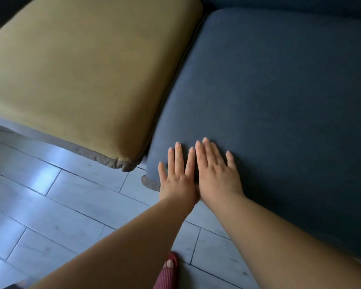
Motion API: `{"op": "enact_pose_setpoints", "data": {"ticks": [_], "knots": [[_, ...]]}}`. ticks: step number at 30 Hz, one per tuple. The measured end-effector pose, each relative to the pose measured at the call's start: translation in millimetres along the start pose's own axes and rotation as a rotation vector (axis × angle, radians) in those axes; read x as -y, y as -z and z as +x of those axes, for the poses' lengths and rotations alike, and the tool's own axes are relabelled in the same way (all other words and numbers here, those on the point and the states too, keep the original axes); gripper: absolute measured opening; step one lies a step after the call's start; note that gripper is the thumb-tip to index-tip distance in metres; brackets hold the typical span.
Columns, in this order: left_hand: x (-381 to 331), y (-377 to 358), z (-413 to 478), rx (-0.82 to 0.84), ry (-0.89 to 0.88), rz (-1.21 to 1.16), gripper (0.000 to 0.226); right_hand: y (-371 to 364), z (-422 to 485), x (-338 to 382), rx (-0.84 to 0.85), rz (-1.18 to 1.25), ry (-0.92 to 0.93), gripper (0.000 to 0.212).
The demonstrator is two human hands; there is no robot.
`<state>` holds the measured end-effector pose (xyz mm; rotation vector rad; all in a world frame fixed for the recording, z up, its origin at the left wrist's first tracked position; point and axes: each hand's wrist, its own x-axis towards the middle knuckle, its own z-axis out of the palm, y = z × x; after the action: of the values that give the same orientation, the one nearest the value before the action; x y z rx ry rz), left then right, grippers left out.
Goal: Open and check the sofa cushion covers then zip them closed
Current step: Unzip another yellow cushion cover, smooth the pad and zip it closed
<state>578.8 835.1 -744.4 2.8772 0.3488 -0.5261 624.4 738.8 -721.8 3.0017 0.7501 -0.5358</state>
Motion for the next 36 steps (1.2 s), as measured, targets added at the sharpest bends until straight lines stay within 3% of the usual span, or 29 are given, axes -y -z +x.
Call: {"op": "enact_pose_setpoints", "data": {"ticks": [8, 12, 16, 27, 31, 33, 36], "knots": [[-195.8, -19.0, -31.1, 0.026, -0.354, 0.171, 0.115, -10.6, -127.6, -198.5, 0.054, -0.065, -0.353, 0.125], [-233.3, -29.6, -24.5, 0.072, -0.354, 0.31, 0.127, -21.3, -152.8, -239.2, 0.116, -0.032, -0.385, 0.127], [-247.2, -41.8, -19.0, 0.125, -0.269, 0.399, 0.141, -32.2, -149.3, -245.3, 0.114, 0.043, -0.362, 0.127], [-254.6, -55.6, -7.3, 0.179, -0.233, 0.467, 0.136, -51.1, -118.3, -244.1, 0.15, 0.065, -0.381, 0.118], [-266.5, -41.1, -16.9, 0.197, -0.218, 0.464, 0.147, -54.9, -135.4, -248.0, 0.002, 0.162, -0.316, 0.125], [-291.0, -35.2, -20.7, 0.225, -0.274, 0.47, 0.148, -57.4, -149.5, -259.7, -0.125, 0.205, -0.306, 0.136], [-342.1, -35.8, -25.8, 0.242, -0.441, 0.48, 0.14, -56.5, -181.7, -298.5, -0.123, 0.264, -0.347, 0.137]]}}
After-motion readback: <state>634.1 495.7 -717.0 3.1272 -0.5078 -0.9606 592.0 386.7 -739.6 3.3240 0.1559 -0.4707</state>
